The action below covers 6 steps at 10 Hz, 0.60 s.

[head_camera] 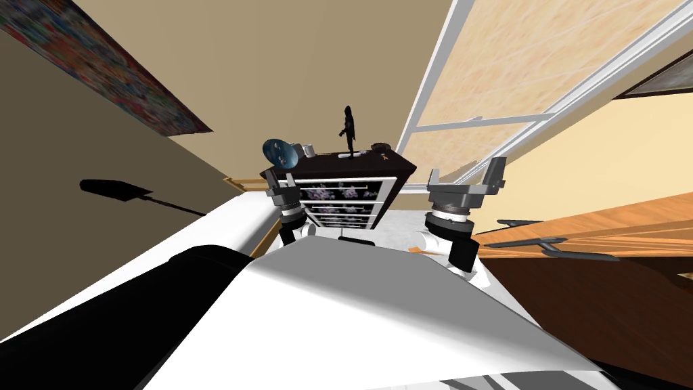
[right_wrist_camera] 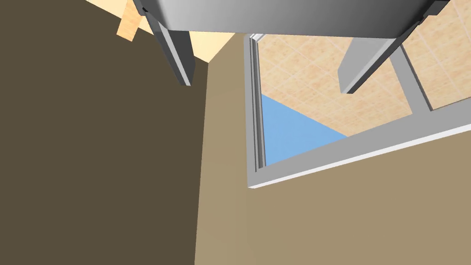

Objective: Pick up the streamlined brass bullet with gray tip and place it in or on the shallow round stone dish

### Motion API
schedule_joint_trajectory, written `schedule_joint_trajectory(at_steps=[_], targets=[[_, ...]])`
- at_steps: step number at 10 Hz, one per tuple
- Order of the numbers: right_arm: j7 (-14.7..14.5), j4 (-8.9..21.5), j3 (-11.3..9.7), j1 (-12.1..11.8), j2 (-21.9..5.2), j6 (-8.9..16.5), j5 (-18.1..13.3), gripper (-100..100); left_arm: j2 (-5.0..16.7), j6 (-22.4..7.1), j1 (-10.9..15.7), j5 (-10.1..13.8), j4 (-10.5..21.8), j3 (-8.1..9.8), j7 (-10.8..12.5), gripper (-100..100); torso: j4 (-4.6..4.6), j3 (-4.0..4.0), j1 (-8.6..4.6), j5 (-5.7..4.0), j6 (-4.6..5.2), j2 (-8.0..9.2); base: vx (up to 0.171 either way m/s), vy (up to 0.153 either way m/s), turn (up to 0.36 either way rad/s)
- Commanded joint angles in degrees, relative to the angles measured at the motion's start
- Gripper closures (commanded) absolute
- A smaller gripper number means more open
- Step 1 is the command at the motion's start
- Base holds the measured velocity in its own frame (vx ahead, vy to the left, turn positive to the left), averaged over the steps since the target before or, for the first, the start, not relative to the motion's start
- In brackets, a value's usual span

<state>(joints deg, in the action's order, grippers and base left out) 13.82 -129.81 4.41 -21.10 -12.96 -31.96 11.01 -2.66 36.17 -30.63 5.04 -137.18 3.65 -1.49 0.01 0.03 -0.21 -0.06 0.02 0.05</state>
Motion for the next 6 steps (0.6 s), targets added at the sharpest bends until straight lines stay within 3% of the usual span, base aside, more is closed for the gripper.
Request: schedule_joint_trajectory(at_steps=[1, 6], targets=[[2.9, -0.2, 0.8, 0.8, -1.4, 1.2, 1.7, -100, 0.0, 0.0, 0.0, 0.0, 0.0, 0.00, 0.0, 0, 0.00, 0.00, 0.00, 0.00, 0.00, 0.00, -0.021, -0.043, 0.104], [10.4, -0.1, 3.1, 3.6, -5.1, 5.3, 6.6, -100, 0.0, 0.0, 0.0, 0.0, 0.0, 0.00, 0.0, 0, -0.01, -0.03, 0.04, 0.01, 0.00, -0.06, -0.016, -0.043, 0.105]])
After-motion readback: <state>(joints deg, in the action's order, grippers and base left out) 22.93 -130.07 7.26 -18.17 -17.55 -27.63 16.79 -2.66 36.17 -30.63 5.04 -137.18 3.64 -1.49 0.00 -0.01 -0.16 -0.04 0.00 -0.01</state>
